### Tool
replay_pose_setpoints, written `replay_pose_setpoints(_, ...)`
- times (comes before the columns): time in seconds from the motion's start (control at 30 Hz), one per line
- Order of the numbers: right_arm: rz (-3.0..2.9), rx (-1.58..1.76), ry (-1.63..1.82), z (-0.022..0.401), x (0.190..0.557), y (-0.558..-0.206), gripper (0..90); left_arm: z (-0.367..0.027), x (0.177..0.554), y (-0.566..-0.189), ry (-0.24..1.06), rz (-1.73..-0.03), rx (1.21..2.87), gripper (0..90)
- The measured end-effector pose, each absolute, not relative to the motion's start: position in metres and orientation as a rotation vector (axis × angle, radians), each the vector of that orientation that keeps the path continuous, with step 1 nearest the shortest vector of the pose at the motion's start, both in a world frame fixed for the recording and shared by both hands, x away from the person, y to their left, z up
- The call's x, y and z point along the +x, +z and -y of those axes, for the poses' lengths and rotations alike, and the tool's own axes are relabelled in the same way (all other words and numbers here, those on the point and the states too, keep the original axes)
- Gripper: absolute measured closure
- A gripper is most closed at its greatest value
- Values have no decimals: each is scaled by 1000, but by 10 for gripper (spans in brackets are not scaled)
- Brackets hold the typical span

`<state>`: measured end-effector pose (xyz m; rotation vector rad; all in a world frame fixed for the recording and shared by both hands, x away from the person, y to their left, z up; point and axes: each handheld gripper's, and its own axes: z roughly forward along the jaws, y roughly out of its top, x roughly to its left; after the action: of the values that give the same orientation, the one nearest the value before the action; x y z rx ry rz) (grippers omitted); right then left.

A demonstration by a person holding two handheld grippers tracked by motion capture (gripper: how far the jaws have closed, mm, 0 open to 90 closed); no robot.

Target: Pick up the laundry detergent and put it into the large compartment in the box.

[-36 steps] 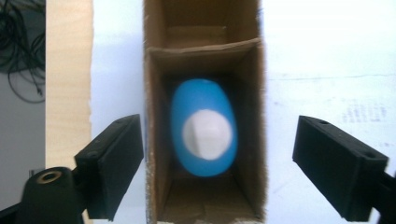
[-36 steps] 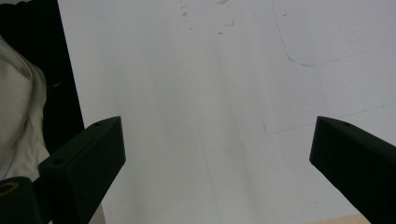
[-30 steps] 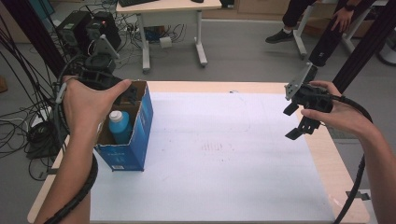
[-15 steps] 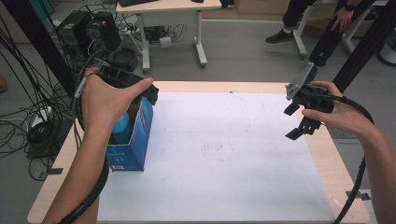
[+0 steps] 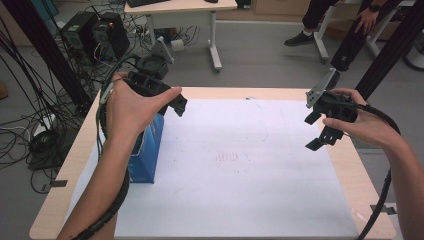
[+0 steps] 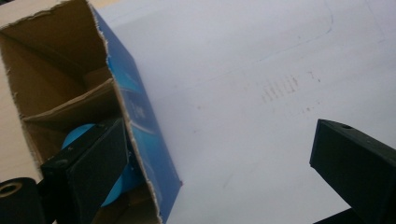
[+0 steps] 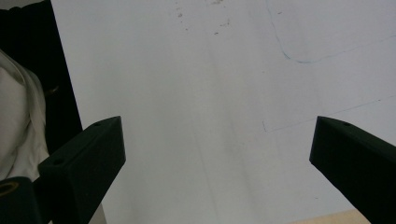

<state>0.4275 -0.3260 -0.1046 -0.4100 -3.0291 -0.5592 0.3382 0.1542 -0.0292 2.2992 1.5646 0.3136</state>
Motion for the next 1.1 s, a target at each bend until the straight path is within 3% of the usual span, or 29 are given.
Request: replay_pose_setpoints(1.1, 3014, -432, -581, 338, 428, -110, 33, -118, 345, -37, 261, -1432, 2402, 46)
